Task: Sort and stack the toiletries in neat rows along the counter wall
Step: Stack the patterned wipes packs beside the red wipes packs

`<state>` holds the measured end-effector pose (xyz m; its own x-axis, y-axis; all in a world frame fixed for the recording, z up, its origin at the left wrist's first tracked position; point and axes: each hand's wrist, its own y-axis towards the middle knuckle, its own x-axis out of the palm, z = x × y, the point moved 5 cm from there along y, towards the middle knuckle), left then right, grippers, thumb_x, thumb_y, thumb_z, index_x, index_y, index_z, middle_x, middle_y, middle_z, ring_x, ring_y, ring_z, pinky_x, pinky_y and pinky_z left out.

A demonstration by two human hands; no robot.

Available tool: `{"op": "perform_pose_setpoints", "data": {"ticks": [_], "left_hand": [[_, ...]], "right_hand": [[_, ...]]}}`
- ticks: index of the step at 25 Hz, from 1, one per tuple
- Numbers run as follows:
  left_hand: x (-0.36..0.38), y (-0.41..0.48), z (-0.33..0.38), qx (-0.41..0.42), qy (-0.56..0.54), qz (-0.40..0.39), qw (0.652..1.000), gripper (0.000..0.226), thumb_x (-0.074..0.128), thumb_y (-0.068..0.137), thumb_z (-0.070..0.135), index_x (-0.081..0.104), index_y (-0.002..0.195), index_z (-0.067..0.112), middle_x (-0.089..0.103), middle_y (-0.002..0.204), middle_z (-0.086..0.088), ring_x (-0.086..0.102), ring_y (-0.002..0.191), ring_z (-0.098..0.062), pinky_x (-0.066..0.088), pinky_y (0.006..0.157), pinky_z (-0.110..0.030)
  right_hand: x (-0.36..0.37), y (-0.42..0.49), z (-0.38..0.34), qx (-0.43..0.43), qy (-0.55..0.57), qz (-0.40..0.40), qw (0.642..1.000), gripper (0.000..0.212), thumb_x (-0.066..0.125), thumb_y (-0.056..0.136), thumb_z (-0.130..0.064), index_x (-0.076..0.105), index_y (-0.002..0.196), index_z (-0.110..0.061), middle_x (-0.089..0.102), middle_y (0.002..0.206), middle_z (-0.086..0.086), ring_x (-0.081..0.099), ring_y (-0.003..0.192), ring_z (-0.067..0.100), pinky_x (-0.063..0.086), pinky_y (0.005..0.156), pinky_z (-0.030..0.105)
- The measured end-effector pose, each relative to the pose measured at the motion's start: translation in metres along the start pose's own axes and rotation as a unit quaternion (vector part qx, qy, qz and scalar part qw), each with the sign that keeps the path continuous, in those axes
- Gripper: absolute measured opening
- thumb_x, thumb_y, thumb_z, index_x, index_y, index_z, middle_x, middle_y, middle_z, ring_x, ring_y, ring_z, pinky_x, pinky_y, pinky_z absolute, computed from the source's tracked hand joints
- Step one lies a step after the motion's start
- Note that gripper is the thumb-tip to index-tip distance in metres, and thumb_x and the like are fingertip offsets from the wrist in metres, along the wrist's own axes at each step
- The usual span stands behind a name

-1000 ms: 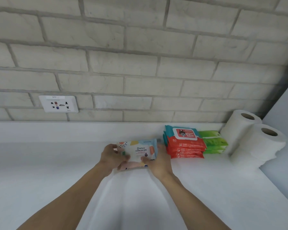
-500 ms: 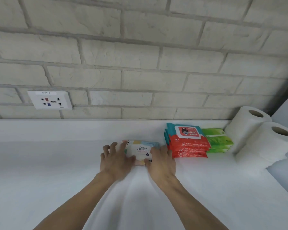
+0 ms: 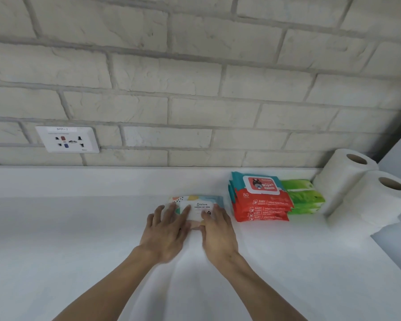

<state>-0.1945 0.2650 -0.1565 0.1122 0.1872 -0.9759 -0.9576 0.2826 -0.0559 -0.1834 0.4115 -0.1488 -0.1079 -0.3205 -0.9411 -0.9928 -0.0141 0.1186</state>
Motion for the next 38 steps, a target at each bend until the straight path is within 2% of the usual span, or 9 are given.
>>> {"op": "perform_pose_setpoints", "data": {"ticks": [3,5,10,14,18,23,31,34,38], "left_hand": [[-0.001,0.006,0.008,-0.001,0.005,0.005,1.0,0.069,-0.008,0.079,0.063,-0.005,0.147,0.049,0.007,0.158,-0.003,0.008,0.14,-0.033,0.014,0.113,-0.045],[-0.001,0.009,0.012,-0.004,0.005,0.003,1.0,0.065,-0.005,0.082,0.063,-0.004,0.146,0.05,0.009,0.157,-0.005,0.01,0.139,-0.033,0.014,0.112,-0.046],[0.0,0.015,0.019,-0.004,0.011,0.005,1.0,0.062,-0.004,0.084,0.064,-0.003,0.145,0.052,0.01,0.156,-0.005,0.014,0.137,-0.033,0.017,0.11,-0.046],[0.001,0.018,0.021,0.001,-0.001,-0.008,1.0,0.053,0.009,0.095,0.058,-0.007,0.146,0.05,0.003,0.159,0.0,0.005,0.142,-0.032,0.01,0.112,-0.048],[0.007,0.019,0.015,-0.005,-0.022,-0.027,0.999,0.061,0.007,0.095,0.058,-0.015,0.148,0.04,-0.009,0.161,0.008,-0.007,0.147,-0.026,0.002,0.116,-0.052],[0.009,0.016,0.014,-0.008,-0.03,-0.02,0.999,0.062,0.008,0.096,0.057,-0.016,0.149,0.035,-0.014,0.16,0.01,-0.012,0.148,-0.022,-0.002,0.117,-0.052],[0.009,0.012,0.009,-0.02,-0.069,-0.002,0.997,0.065,0.011,0.096,0.057,-0.011,0.151,0.031,-0.012,0.161,0.009,-0.012,0.148,-0.019,-0.005,0.119,-0.045],[0.005,0.003,0.002,-0.032,-0.102,0.012,0.994,0.064,0.012,0.097,0.056,-0.01,0.152,0.032,-0.009,0.161,0.009,-0.009,0.149,-0.018,-0.003,0.12,-0.042],[-0.003,-0.019,-0.011,-0.042,-0.142,0.045,0.988,0.061,0.019,0.099,0.05,0.005,0.153,0.027,0.004,0.161,0.009,-0.002,0.149,-0.015,0.004,0.121,-0.036]], "right_hand": [[0.0,0.002,0.001,0.003,0.013,-0.004,1.0,0.049,0.05,0.097,-0.014,0.038,0.144,-0.012,0.018,0.158,0.015,0.023,0.145,0.03,0.026,0.119,0.034],[-0.002,0.002,0.002,-0.008,0.034,0.006,0.999,0.046,0.045,0.1,-0.023,0.038,0.144,-0.011,0.016,0.159,0.016,0.018,0.148,0.029,0.025,0.119,0.033],[-0.002,0.002,0.011,-0.038,0.041,-0.005,0.998,0.049,0.039,0.103,-0.031,0.031,0.15,-0.02,0.008,0.163,0.01,-0.002,0.152,0.024,0.014,0.123,0.035],[0.0,0.007,0.021,-0.036,0.047,0.001,0.998,0.046,0.042,0.103,-0.027,0.036,0.148,-0.023,0.011,0.163,0.007,0.003,0.152,0.023,0.015,0.122,0.032],[0.0,0.009,0.031,-0.029,0.061,0.027,0.997,0.043,0.043,0.102,-0.022,0.043,0.145,-0.026,0.02,0.161,0.004,0.012,0.15,0.019,0.02,0.121,0.029],[0.001,0.007,0.034,-0.03,0.081,0.043,0.995,0.04,0.046,0.101,-0.02,0.049,0.141,-0.026,0.025,0.159,0.005,0.018,0.149,0.019,0.023,0.12,0.028],[-0.002,0.01,0.031,-0.035,0.093,0.026,0.995,0.038,0.047,0.1,-0.016,0.052,0.138,-0.02,0.028,0.157,0.008,0.023,0.148,0.021,0.025,0.119,0.028],[-0.007,0.009,0.026,-0.04,0.071,0.017,0.997,0.036,0.047,0.1,-0.021,0.053,0.136,-0.019,0.033,0.152,0.005,0.026,0.146,0.022,0.032,0.116,0.031],[-0.014,-0.009,0.0,-0.057,0.1,0.012,0.993,0.032,0.05,0.097,-0.022,0.058,0.128,-0.023,0.044,0.144,0.001,0.03,0.142,0.019,0.033,0.113,0.028]]}}
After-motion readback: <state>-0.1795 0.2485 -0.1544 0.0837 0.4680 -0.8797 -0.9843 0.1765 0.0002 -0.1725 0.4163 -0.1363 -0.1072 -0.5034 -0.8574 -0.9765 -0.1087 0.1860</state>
